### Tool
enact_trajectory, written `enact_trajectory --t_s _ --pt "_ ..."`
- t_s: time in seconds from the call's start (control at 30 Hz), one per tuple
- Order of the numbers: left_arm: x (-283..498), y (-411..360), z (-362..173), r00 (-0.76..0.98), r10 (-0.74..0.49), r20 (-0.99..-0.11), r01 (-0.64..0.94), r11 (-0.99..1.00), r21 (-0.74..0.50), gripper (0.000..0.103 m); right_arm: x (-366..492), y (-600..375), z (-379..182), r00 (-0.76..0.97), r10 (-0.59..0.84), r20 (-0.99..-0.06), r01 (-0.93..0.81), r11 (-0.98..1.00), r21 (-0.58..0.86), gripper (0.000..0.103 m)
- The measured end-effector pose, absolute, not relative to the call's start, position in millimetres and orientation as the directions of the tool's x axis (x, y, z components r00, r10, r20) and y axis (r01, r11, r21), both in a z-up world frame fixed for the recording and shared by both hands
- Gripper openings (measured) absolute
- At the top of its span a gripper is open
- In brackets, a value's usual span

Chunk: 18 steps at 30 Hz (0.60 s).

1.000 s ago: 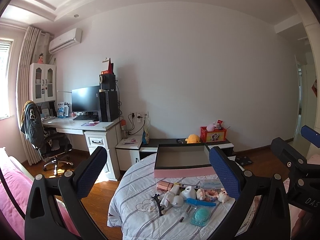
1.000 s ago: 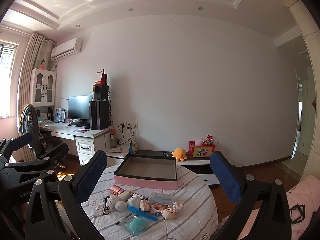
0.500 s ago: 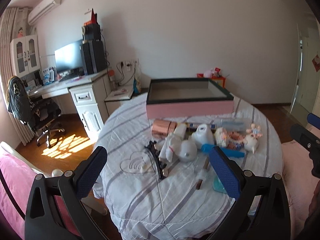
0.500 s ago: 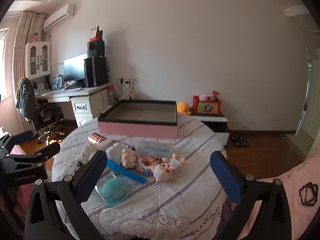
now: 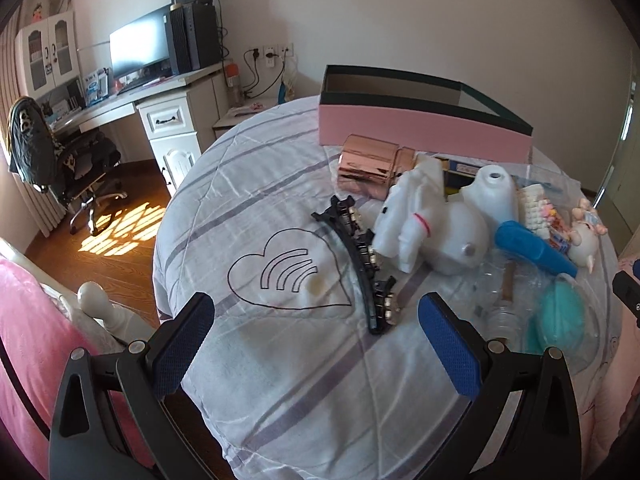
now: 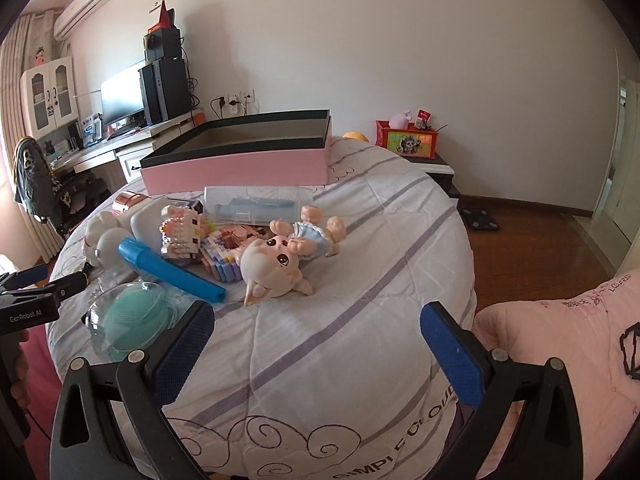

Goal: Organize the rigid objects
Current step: 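Grasp the black hair clip with the left tool while the right tool grasps the pig doll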

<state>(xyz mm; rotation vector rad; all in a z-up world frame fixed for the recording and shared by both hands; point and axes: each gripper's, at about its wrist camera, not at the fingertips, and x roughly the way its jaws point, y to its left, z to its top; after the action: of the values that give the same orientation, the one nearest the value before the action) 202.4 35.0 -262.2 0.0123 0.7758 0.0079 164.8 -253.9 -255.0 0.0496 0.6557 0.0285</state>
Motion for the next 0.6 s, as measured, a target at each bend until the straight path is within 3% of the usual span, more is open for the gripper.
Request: enact_trajectory --t_s 0.13,0.27,0.43,0.53,0.6 --pt "221 45 -270 0.689 0.028 -0.725 -0.050 0.999 -0.008 0.103 179 -254 -262 0.777 0.041 -0.629 -0.011 0.999 0.050 0.103" --pt "239 35 -270 0.705 0.064 -0.706 -0.016 0.997 0.075 0.102 194 -253 -265 0.765 0.040 -0.643 -0.014 0.999 0.046 0.103" --pt "254 35 -270 0.712 0.025 -0.701 0.030 0.997 0.067 0.093 213 -249 -268 0.747 0.064 -0.662 -0.040 0.998 0.052 0.103" --pt "258 33 -269 0.721 -0.002 -0.692 0.067 0.996 0.066 0.080 224 -246 -269 0.737 0.066 -0.672 -0.042 0.998 0.052 0.103" --pt "259 31 -268 0.725 -0.031 -0.688 0.097 0.994 0.058 0.056 232 -245 -270 0.727 0.068 -0.684 -0.040 0.998 0.056 0.103"
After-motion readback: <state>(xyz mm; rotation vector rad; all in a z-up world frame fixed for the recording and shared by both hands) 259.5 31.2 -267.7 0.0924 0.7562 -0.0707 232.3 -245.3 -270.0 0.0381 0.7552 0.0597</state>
